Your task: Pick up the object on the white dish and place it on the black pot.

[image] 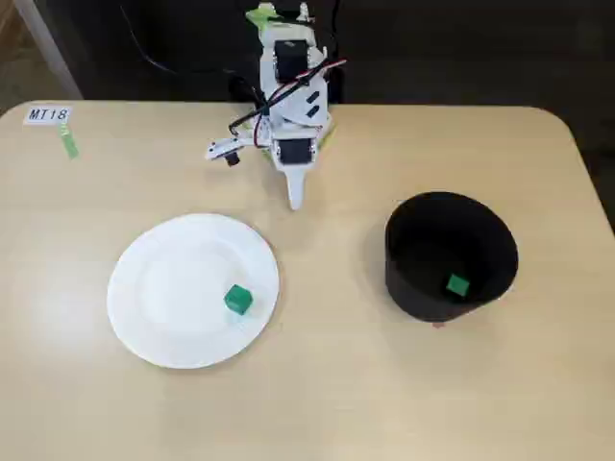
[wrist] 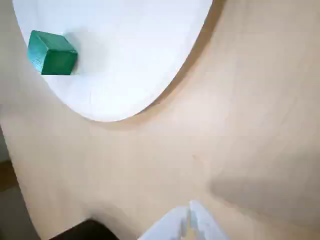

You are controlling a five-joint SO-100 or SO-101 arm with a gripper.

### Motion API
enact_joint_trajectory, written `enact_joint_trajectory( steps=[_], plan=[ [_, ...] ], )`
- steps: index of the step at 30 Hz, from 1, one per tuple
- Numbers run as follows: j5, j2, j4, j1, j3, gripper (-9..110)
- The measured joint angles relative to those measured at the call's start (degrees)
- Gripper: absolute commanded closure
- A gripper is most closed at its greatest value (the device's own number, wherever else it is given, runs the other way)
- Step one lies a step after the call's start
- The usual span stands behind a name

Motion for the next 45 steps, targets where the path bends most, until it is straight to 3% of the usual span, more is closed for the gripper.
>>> enact_joint_trajectory(
  steps=[5, 14, 18, 24, 29, 45],
  plan=[
    [1.6, 0.0, -6.9, 2.2, 0.0, 101],
    [-0.8, 0.0, -8.5, 1.0, -0.3, 102],
    [-4.4, -1.5, -8.4, 2.6, -9.3, 102],
    [-7.7, -26.2, -7.0, 5.2, -32.2, 102],
    [-6.2, -36.7, -5.2, 9.1, -40.3, 102],
    [12.0, -75.1, -1.8, 11.0, -61.0, 102]
  ],
)
